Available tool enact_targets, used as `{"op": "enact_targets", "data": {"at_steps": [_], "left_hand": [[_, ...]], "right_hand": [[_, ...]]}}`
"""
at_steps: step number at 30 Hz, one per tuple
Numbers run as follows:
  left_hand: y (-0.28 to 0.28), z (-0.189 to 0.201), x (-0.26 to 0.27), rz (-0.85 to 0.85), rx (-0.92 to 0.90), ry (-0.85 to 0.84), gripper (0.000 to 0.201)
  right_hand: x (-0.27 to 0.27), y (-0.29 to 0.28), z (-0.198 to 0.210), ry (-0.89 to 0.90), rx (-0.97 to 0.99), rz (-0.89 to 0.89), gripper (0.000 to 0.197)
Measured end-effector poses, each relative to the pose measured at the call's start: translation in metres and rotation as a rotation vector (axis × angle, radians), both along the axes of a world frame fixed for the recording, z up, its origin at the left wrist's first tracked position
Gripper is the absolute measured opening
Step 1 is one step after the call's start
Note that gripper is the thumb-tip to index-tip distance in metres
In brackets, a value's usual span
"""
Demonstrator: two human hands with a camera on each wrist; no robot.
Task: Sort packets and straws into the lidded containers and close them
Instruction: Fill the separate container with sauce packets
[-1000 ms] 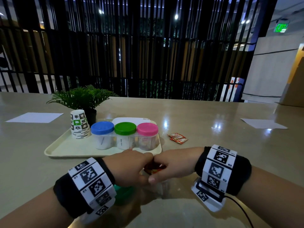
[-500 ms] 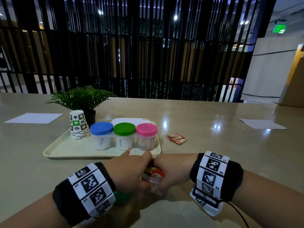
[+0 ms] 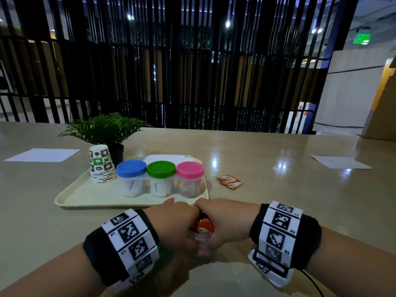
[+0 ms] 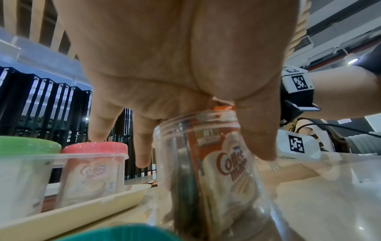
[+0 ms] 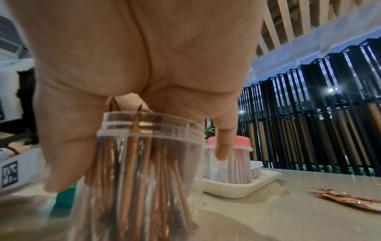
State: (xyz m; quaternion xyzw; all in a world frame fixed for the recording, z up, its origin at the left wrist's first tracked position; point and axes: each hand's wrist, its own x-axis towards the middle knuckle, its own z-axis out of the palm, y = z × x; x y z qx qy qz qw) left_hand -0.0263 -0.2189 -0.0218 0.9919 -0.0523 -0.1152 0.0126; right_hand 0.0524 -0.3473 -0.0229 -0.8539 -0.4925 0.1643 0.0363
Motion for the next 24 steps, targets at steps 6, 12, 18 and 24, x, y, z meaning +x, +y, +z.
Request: {"op": "enact_targets", "data": {"at_steps": [6,12,18,24], "left_hand": [[0.004,-0.005,0.009,-0.002,-0.033,0.070,0.057],[0.009,-0.006,0.008,0.010,-0.062,0.067,0.054],[0.013,-0.007,0.008,-0.024,-0.094,0.067,0.047],[0.012,-0.007,0.008,-0.037,-0.116,0.024,0.062]], "right_hand": [[0.000,-0.004,0.001,-0.016,0.001,0.073,0.075],[0.027,-0.017,0.049,0.109,0.174,0.067,0.023],[0.118,-0.020,0.046,-0.028,0.205,-0.285,0.016],[0.172,-0.002,0.003,-0.131,-0.043,-0.451,0.041]]}}
